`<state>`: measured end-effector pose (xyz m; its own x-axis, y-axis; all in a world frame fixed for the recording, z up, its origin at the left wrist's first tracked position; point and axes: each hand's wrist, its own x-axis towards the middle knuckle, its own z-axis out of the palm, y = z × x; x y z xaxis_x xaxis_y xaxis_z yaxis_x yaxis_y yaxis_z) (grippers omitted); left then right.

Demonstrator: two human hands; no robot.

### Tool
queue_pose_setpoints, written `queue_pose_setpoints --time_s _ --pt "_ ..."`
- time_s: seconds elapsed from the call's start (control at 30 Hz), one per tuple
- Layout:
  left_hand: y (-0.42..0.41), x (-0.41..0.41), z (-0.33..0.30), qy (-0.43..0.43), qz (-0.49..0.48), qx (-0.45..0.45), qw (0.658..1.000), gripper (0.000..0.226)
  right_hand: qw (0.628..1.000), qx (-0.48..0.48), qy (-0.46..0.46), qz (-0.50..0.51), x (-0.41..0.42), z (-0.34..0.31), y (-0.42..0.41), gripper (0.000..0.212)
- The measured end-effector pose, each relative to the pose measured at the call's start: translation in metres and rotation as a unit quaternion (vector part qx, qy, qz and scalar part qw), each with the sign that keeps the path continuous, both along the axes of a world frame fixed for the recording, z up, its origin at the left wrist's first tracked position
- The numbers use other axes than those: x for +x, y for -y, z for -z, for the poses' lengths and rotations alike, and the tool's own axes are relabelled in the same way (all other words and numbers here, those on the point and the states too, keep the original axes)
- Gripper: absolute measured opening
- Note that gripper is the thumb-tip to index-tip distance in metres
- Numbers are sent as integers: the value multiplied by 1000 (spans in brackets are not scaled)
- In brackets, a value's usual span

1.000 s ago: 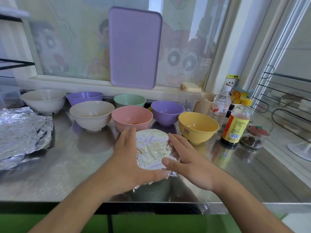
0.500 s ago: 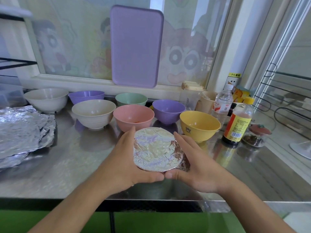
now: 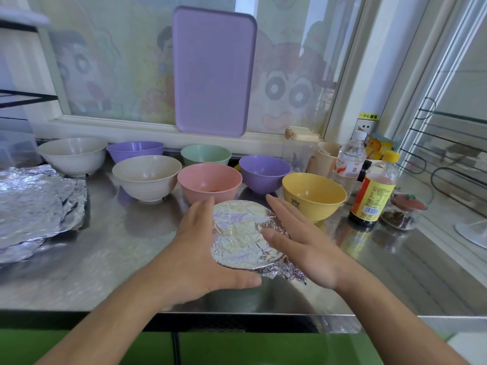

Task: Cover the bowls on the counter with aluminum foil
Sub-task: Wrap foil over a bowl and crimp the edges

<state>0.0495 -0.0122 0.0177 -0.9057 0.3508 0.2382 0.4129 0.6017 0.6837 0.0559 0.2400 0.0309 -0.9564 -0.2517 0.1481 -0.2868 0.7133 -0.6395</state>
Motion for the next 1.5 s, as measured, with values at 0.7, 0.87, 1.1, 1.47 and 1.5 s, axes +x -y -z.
queue_pose_setpoints --time_s 0.7,0.87,1.1,1.47,1.5 --pt "-3 4 0 -30 -21 -6 999 132 997 -13 57 -47 -4 5 10 92" --pt "-5 6 -1 -45 -26 -36 998 126 991 3 101 -84 -3 6 -7 120" --pt "-4 3 3 -57 -31 -48 997 138 995 18 69 -64 -4 10 -3 132" --pt "-2 5 0 -60 -25 -41 997 126 997 58 -44 -40 -2 23 5 147" --pt "-2 5 1 -62 -26 -39 997 129 996 60 -51 -37 -1 23 5 148"
